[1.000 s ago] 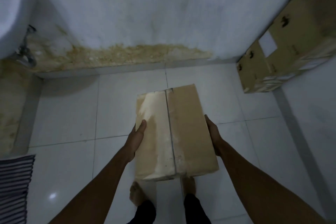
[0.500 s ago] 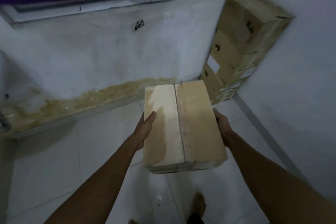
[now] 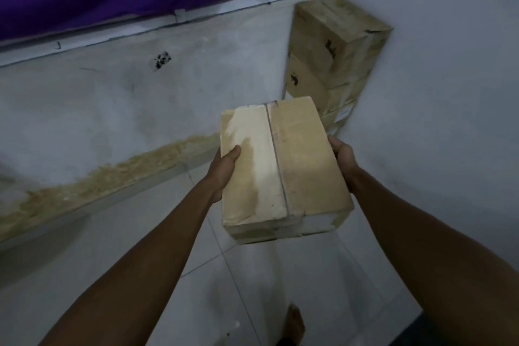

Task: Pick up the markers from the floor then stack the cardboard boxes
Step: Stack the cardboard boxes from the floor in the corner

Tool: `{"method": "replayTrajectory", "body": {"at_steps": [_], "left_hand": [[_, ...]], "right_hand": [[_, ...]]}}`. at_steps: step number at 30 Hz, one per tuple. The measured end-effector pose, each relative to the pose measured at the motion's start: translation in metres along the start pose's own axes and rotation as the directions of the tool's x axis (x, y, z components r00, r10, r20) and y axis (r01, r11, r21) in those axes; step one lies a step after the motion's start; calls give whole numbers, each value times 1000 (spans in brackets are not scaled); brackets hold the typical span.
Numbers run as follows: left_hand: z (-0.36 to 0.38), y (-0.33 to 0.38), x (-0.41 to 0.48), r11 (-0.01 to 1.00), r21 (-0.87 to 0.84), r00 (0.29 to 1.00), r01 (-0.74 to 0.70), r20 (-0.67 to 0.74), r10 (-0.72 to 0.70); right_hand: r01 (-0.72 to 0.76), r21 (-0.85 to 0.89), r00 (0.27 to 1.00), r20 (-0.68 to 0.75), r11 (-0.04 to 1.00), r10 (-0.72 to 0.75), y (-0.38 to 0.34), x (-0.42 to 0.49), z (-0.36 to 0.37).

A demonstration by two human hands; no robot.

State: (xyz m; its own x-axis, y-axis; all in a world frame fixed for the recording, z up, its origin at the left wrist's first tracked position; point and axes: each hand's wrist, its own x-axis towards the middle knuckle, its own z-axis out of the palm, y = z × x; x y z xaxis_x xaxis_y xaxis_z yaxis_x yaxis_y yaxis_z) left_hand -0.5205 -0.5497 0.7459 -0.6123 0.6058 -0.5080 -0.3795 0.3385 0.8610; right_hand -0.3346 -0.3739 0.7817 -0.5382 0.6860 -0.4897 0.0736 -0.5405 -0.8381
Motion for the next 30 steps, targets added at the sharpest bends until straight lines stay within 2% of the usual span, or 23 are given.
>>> {"method": "replayTrajectory", "body": {"at_steps": [15, 30], "left_hand": [[125, 111, 57, 998, -52, 999, -35, 21, 36], [180, 205, 158, 998, -57, 999, 15, 32, -13]], "right_hand": [[16, 12, 998, 64, 1000, -17, -148, 78, -72], [41, -125, 999, 2, 991, -41, -243, 177, -82]]}}
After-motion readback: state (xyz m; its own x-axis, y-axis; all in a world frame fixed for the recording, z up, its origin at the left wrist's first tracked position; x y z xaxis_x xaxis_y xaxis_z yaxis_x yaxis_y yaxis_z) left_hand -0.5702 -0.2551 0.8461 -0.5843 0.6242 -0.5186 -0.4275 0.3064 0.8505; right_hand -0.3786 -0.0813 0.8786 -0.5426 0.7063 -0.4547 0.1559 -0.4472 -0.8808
